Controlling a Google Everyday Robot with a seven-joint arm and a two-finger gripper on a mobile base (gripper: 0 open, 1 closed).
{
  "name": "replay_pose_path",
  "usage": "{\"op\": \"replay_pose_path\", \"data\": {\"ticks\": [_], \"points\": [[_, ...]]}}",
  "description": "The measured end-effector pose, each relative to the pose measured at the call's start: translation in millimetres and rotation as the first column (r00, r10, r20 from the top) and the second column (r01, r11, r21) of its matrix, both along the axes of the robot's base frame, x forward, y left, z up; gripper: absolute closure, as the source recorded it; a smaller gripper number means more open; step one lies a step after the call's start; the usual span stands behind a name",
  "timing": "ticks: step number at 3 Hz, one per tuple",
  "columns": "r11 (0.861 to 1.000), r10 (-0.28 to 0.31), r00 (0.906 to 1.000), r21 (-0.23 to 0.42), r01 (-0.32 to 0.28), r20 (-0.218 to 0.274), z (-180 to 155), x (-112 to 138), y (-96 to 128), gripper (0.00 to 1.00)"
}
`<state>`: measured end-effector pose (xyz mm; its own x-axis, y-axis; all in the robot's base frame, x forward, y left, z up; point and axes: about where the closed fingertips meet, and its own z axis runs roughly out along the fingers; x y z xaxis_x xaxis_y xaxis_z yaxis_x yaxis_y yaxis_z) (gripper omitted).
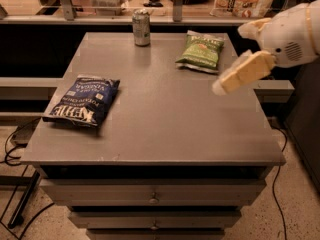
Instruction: Move 7up can near blue chip bag
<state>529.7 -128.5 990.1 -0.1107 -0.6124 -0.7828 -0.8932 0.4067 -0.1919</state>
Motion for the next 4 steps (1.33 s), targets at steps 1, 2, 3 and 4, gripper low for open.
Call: {"op": "replay_pose_path", "data": {"ticks": [1,2,3,4], "points": [[0.999,0.016,0.9990,0.037,-0.017,0.043,1.7,30.5,28.6,0.00],[0.996,0.019,0.9968,0.091,-0.026,0.078,3.9,79.1,58.9,0.00],[0.995,0.019,0.9968,0.091,-0.026,0.078,3.9,79.1,59.0,0.00],[0.992,0.006,0.9955,0.124,-0.017,0.094,0.1,108.3,80.6,0.00]]}}
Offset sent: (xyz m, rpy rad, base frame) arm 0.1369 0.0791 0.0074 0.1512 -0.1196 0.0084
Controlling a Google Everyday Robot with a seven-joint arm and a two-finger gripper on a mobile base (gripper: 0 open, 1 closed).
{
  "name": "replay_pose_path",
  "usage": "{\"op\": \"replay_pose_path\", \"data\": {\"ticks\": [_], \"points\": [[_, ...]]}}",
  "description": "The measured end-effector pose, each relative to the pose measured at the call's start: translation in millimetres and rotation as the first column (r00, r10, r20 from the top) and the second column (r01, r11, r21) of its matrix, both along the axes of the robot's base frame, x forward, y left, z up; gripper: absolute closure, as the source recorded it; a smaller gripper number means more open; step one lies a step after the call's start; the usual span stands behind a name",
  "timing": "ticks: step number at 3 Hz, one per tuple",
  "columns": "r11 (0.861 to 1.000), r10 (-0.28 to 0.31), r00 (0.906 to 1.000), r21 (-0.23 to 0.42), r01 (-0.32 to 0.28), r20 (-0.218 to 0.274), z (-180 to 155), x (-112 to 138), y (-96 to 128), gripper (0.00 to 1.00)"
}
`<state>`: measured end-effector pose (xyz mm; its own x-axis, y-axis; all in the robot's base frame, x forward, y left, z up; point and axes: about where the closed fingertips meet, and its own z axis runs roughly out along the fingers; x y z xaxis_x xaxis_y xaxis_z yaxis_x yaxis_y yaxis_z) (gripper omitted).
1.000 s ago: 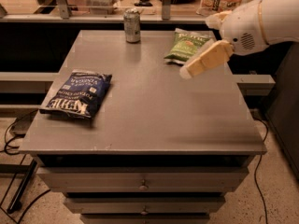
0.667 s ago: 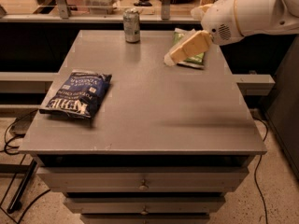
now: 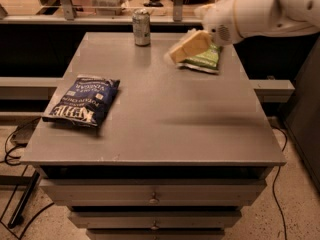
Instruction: Move 7up can near blue chip bag
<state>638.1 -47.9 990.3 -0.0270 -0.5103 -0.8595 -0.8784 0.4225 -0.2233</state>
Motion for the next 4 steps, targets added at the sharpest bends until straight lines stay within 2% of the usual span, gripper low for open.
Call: {"op": "replay_pose_path", "data": {"ticks": [1,3,4], "points": [[0.998,-0.030,0.9995,0.050,0.030,0.005,-9.3,39.8,19.4,0.00],[0.980,-0.136,0.9899,0.143,0.141,-0.039,-45.9,124.9,29.9,0.00],[0.980,-0.136,0.9899,0.143,0.141,-0.040,-45.9,124.9,30.0,0.00]]}}
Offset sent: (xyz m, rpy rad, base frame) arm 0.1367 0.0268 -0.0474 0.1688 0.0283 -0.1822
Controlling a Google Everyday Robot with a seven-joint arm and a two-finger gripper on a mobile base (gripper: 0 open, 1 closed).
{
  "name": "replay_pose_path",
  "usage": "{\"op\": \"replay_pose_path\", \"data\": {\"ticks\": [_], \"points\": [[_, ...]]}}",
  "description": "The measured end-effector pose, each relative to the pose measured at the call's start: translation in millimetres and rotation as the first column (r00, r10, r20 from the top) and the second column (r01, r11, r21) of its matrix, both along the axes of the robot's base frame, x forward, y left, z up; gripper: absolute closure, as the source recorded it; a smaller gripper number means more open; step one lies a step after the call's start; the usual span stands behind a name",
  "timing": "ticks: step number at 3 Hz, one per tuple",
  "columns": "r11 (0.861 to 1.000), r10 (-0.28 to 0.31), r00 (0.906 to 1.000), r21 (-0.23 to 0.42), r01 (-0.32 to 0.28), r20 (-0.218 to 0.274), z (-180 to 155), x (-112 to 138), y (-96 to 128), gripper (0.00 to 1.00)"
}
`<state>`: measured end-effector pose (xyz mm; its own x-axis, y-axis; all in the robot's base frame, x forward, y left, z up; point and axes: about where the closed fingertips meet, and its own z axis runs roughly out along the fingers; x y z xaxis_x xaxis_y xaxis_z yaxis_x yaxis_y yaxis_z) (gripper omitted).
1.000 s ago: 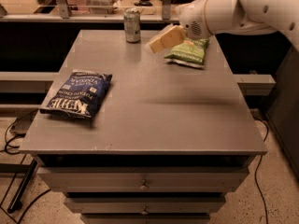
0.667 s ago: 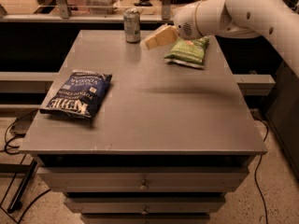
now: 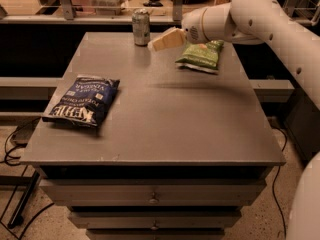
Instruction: Move 7up can near blue chip bag
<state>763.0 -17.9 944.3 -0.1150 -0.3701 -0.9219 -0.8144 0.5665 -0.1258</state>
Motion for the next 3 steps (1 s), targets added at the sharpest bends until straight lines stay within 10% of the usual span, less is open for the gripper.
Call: {"op": "replay_pose_path", "data": {"ticks": [3], "points": [[0.996,-0.029,0.9994,0.086,0.031,-0.018,-25.2,53.0,31.8,0.00]]}}
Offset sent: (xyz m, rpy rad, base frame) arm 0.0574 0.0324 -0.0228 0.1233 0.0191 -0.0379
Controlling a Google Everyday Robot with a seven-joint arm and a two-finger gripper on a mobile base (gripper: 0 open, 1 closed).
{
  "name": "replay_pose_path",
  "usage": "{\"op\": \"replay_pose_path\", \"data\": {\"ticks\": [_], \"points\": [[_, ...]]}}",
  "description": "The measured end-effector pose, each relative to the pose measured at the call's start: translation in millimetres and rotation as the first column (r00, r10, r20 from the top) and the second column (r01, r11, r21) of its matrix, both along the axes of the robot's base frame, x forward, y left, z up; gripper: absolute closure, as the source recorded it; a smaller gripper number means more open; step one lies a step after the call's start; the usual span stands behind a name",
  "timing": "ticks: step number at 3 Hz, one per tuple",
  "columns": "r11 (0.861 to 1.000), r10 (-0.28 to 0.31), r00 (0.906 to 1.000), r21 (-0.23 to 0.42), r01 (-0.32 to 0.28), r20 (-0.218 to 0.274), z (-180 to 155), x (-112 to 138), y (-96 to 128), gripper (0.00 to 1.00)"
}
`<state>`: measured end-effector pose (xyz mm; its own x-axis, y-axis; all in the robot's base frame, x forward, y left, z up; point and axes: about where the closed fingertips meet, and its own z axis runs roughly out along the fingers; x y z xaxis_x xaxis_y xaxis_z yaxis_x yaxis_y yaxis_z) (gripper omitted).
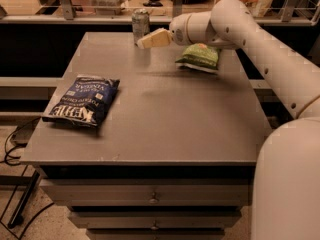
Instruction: Move 7up can near blue chip bag
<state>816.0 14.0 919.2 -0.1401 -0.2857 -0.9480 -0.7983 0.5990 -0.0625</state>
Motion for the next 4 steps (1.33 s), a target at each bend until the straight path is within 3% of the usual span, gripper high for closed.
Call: {"op": "replay_pose_path", "data": {"ticks": [2,4], "points": [[0.995,-0.084,0.9957,0.052,0.082,0.040,-20.4,51.7,15.3,0.00],[0.991,-0.099,0.9935,0.096,0.093,0.055,-29.4,90.8,37.4,0.00]]}}
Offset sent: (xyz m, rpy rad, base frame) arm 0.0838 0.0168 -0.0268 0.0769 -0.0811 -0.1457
